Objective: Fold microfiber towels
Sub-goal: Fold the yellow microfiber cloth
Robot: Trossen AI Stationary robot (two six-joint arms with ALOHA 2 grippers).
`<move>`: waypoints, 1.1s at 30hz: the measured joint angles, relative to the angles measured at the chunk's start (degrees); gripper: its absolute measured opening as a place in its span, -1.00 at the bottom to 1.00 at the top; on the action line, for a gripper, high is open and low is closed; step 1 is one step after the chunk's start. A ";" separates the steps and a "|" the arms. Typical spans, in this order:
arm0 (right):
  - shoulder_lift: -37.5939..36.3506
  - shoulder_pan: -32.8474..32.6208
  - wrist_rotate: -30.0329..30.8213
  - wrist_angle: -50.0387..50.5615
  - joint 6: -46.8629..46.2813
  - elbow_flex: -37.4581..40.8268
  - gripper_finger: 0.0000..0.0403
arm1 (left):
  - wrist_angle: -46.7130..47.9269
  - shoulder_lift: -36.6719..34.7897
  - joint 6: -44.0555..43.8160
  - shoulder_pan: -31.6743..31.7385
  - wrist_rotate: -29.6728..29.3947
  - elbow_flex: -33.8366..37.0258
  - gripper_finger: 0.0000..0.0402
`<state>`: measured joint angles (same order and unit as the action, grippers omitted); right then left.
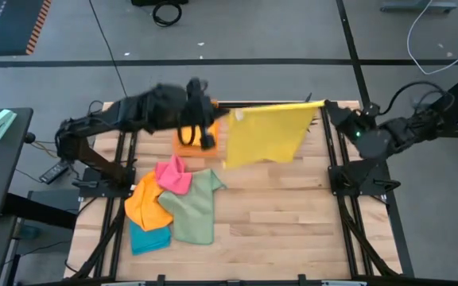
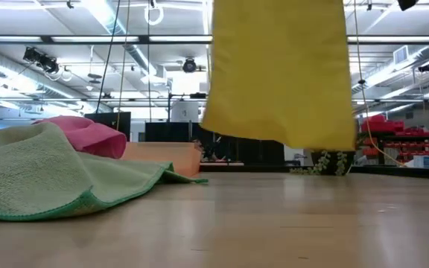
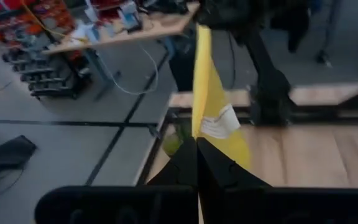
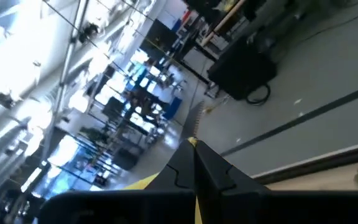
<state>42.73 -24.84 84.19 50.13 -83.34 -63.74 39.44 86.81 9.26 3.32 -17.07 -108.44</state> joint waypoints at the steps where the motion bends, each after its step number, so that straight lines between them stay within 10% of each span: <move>1: 0.03 0.75 -1.79 -0.02 1.95 -0.90 -1.00 | 1.72 0.08 -1.46 1.06 2.01 -0.77 -0.99; 9: 6.97 -5.35 -17.50 0.93 -0.70 2.19 -1.00 | 8.37 1.84 -15.59 -5.42 12.13 13.30 -1.00; 17: 26.93 -23.54 -25.18 -9.53 -41.45 17.77 -1.00 | -20.64 1.83 -38.80 -22.96 12.04 47.18 -1.00; 21: 37.80 -24.35 -28.70 -25.79 -42.07 18.59 -1.00 | -32.63 1.81 -52.83 -28.26 9.52 57.20 -1.00; 33: 45.72 -22.97 -55.37 -19.05 -18.59 13.92 -0.89 | -35.02 1.72 -59.65 -30.12 6.79 61.11 -1.00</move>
<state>88.45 -47.81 28.82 31.09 -101.93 -49.82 4.42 88.53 -50.39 -26.81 -10.28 -47.33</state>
